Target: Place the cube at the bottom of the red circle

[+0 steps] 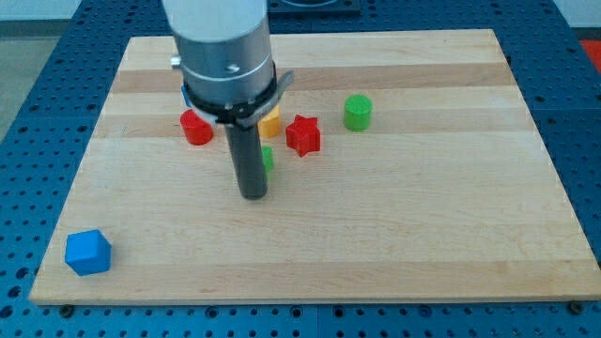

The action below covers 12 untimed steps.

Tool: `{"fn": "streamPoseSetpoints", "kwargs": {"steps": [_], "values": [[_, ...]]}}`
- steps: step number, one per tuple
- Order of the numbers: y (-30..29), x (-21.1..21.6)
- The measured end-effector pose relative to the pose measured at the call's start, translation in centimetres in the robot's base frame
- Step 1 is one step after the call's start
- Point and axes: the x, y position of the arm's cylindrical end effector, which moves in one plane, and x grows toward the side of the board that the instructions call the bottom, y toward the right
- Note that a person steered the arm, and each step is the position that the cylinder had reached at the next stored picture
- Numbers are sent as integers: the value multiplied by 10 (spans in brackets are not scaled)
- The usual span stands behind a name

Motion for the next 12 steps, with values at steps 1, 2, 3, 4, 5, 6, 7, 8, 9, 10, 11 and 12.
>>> {"fn": "streamPoseSetpoints", "kwargs": {"steps": [1, 2, 3, 4, 5, 6, 7, 8, 9, 10, 11, 12], "values": [[-27, 44], [-42, 94], [-50, 108], [-93, 108], [-146, 108], [-172, 108], [-173, 108], [-188, 102], [-195, 95], [-195, 88], [-190, 74], [-174, 61]]}}
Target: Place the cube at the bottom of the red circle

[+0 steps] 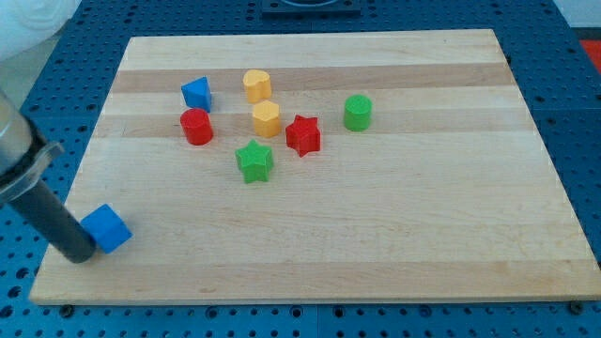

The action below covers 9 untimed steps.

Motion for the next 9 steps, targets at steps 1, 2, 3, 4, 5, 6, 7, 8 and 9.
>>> {"fn": "streamPoseSetpoints", "kwargs": {"steps": [1, 2, 3, 4, 5, 6, 7, 8, 9], "values": [[20, -9], [30, -35], [35, -63], [38, -89], [38, -116], [38, -125], [31, -124], [6, -114], [3, -114]]}}
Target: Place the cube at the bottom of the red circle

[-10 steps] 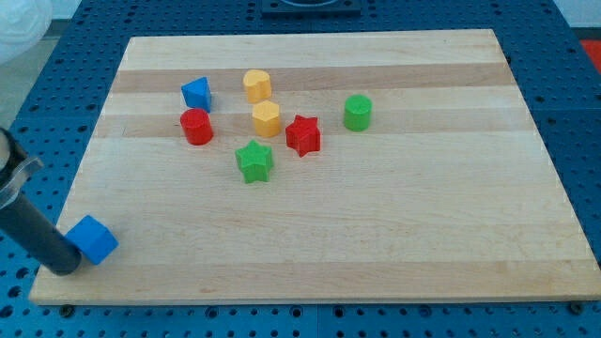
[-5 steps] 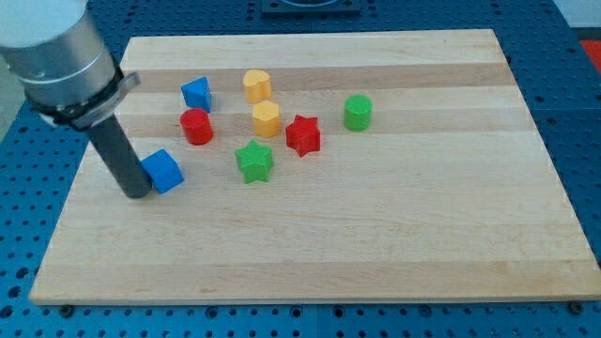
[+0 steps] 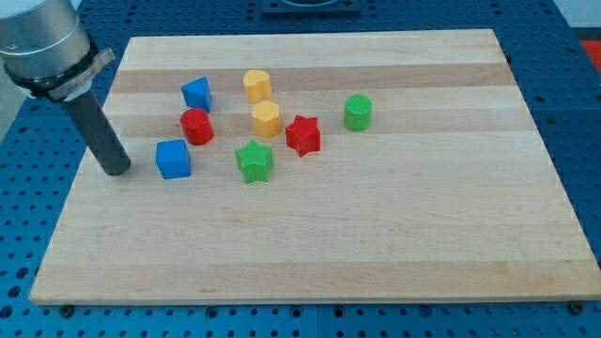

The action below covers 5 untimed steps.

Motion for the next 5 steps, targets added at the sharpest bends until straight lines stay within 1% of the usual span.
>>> {"fn": "streamPoseSetpoints", "kwargs": {"steps": [1, 5], "values": [[3, 0], [71, 0]]}}
